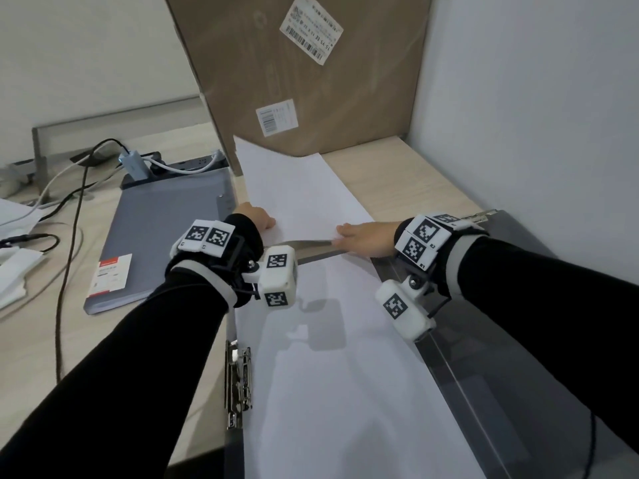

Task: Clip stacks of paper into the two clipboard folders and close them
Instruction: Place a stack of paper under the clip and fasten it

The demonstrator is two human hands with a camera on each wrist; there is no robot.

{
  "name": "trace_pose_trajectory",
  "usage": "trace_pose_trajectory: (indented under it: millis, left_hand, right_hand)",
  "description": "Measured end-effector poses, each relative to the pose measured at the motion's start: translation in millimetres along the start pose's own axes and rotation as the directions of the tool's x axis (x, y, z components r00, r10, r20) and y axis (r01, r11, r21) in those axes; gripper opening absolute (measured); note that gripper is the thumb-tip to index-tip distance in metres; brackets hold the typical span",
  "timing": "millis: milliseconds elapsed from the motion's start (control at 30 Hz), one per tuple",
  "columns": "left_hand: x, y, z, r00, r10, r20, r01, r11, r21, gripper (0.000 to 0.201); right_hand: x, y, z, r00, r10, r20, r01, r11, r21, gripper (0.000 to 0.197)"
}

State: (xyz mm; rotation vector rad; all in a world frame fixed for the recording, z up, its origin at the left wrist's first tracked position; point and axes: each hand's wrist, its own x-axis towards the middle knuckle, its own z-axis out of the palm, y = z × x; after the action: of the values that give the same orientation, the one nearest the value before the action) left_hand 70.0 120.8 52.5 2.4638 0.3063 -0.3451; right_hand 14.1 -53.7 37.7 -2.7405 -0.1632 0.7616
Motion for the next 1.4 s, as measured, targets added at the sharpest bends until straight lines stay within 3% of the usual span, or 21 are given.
trace_pose_trajectory:
  millis: [100,200,267,333,400,467,567,633,767,833,933,1000,1067,1167,1233,1400]
  left_hand:
    - [-3,-12,-3,0.994,0.079,-0.078,-0.098,0.954,-0.285,0.047]
    - [-17,-29,-7,0.973,0.202,-0.109,-0.23,0.845,-0.483,0.048]
    - [-37,-39,-9,0.962,0.258,-0.088,-0.256,0.744,-0.617,0.049]
    - [-55,-51,-9,0.948,0.317,-0.042,-0.252,0.66,-0.707,0.05]
    - [-72,-63,-6,0.922,0.386,0.017,-0.238,0.603,-0.761,0.051]
    - [-86,-72,-4,0.894,0.444,0.065,-0.226,0.571,-0.79,0.054]
    - [-101,-79,-3,0.875,0.478,0.079,-0.234,0.56,-0.795,0.053]
    - [-109,-75,-8,0.876,0.481,0.035,-0.274,0.555,-0.786,0.05]
    - [-124,-59,-21,0.868,0.491,-0.066,-0.319,0.452,-0.833,0.041]
    - [-128,-59,-17,0.879,0.476,-0.027,-0.268,0.445,-0.855,0.038]
    - [-131,-67,3,0.904,0.423,0.066,-0.162,0.482,-0.861,0.025]
    - [-133,-71,11,0.923,0.379,0.07,-0.134,0.486,-0.864,0.019]
    - [-134,-71,10,0.932,0.358,0.057,-0.133,0.484,-0.865,0.018]
    - [-136,-69,5,0.938,0.345,0.034,-0.159,0.515,-0.843,0.021]
    - [-138,-69,4,0.945,0.326,0.009,-0.17,0.515,-0.84,0.024]
    - [-141,-70,10,0.945,0.325,0.039,-0.138,0.501,-0.854,0.027]
  right_hand:
    - [-11,9,-6,0.984,-0.039,-0.176,0.09,0.952,0.293,0.051]
    - [-23,23,-7,0.937,0.028,-0.348,0.179,0.816,0.549,0.054]
    - [-32,30,-7,0.908,0.086,-0.41,0.254,0.665,0.702,0.061]
    - [-43,36,-8,0.908,0.141,-0.394,0.294,0.456,0.84,0.067]
    - [-55,42,-9,0.945,0.053,-0.323,0.293,0.306,0.906,0.045]
    - [-64,46,-8,0.961,-0.044,-0.272,0.275,0.184,0.944,0.022]
    - [-80,43,-3,0.94,-0.054,-0.338,0.341,0.069,0.938,0.023]
    - [-89,39,0,0.894,-0.053,-0.445,0.448,0.068,0.892,0.026]
    - [-105,26,10,0.853,-0.024,-0.521,0.522,0.035,0.852,0.023]
    - [-108,20,22,0.864,-0.016,-0.503,0.504,0.042,0.863,0.022]
    - [-110,17,42,0.915,-0.017,-0.403,0.403,0.049,0.914,0.035]
    - [-113,16,48,0.935,-0.067,-0.349,0.353,0.073,0.933,0.031]
    - [-117,14,47,0.933,-0.097,-0.347,0.357,0.124,0.926,0.021]
    - [-120,16,39,0.901,-0.016,-0.433,0.426,0.204,0.881,0.021]
    - [-119,17,37,0.885,0.026,-0.465,0.452,0.19,0.871,0.03]
    - [-112,16,52,0.915,0.026,-0.402,0.391,0.188,0.901,0.044]
